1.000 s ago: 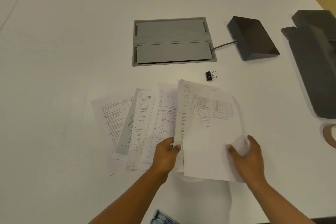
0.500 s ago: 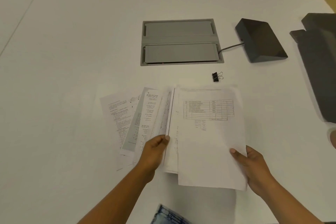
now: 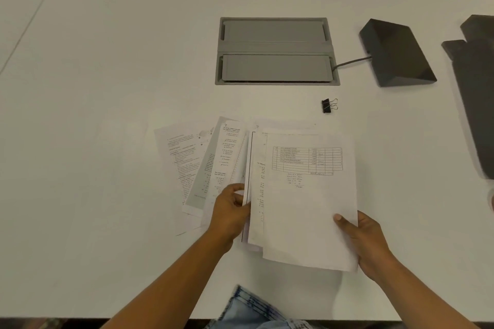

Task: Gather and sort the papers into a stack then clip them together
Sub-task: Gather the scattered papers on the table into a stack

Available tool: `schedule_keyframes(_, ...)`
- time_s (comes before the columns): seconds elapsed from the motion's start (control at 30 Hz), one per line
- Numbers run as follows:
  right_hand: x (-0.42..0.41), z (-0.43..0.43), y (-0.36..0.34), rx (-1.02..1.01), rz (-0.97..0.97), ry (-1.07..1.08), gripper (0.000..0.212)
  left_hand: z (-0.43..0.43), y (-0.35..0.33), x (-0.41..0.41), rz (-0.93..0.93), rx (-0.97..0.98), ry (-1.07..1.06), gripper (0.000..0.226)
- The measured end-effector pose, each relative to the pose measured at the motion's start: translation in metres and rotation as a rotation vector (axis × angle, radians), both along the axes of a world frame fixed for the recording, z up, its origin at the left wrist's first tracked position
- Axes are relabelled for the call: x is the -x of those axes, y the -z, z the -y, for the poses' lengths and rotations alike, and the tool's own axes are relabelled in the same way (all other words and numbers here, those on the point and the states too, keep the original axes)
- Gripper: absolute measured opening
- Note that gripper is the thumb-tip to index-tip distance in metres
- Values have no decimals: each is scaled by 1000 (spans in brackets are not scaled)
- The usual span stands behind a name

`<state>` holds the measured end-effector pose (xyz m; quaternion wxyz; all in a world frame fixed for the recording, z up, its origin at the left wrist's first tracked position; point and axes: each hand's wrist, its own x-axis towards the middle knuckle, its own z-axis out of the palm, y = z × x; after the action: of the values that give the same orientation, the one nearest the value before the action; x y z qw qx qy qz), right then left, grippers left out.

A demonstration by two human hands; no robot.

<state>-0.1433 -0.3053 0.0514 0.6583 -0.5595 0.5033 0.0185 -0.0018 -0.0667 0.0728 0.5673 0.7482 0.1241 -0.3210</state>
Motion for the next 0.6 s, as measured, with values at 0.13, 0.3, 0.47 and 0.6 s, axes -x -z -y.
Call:
schedule_keyframes(0.13,5,-1,4,8,-31,39,16,-6,5,1,41,-98,23,51)
schedule_keyframes(0.3,9,-1,0,-47,-2,49,21,-9,10,-2,16,-184,101,30)
schedule_keyframes(0.47,6,-2,-12,-97,70,20,39,0,2,0,292,-358,21,27)
schedule_keyframes(0.6,3,-2,-19,-103,100,-8,60,13,-19,-7,-107,24,81,29)
